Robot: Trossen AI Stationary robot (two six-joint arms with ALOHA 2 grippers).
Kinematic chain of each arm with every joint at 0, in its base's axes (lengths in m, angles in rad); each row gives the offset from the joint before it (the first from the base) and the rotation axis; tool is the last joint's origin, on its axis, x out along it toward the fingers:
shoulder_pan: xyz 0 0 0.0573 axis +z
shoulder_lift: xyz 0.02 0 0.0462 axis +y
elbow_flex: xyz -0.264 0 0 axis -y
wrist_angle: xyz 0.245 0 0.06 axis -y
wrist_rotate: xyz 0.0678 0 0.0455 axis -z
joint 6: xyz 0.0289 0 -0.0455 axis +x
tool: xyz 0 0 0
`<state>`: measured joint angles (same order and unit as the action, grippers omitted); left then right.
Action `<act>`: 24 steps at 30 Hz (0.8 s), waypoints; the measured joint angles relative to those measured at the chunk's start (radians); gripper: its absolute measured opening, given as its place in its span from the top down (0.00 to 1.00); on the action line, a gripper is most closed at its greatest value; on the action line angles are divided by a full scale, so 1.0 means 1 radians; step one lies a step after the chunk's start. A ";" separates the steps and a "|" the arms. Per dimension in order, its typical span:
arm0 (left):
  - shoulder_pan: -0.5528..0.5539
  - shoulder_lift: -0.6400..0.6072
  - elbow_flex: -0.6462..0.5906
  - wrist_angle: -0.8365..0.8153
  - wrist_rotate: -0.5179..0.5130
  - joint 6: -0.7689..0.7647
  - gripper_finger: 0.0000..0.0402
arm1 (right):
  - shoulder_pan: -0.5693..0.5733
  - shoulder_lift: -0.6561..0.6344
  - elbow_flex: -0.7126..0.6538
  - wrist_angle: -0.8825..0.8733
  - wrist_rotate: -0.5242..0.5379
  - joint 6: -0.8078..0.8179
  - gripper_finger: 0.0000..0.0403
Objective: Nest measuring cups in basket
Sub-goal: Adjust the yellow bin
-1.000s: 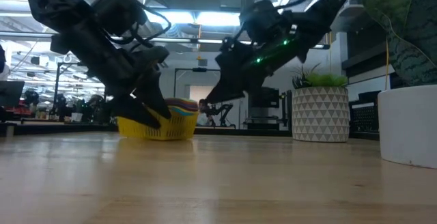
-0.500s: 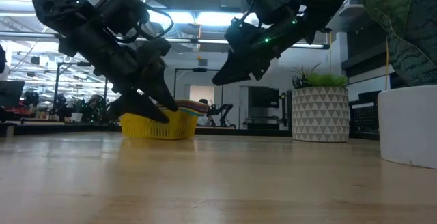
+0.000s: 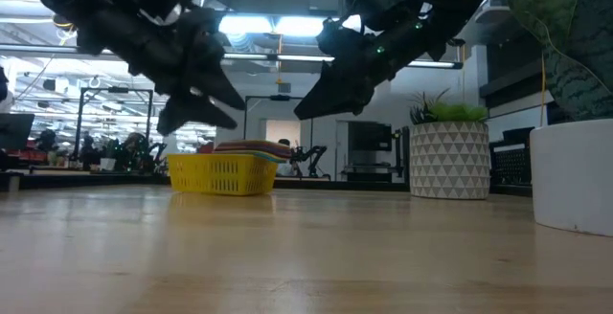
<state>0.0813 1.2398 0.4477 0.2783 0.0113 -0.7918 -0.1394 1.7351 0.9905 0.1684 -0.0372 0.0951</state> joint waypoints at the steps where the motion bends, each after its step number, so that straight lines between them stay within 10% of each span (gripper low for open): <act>1: 0.014 -0.028 0.000 -0.021 -0.013 0.019 0.63 | 0.000 0.000 0.000 0.000 0.000 0.000 0.78; 12: 0.245 -0.261 0.000 -0.201 -0.269 0.244 0.63 | 0.000 0.000 0.000 -0.018 0.000 0.000 0.78; 24: 0.510 -0.218 0.000 -0.297 -0.352 0.279 0.63 | 0.000 0.000 0.000 -0.017 -0.002 0.001 0.78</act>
<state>0.5913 1.0213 0.4473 -0.0187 -0.3403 -0.5123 -0.1394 1.7351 0.9905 0.1513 -0.0387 0.0956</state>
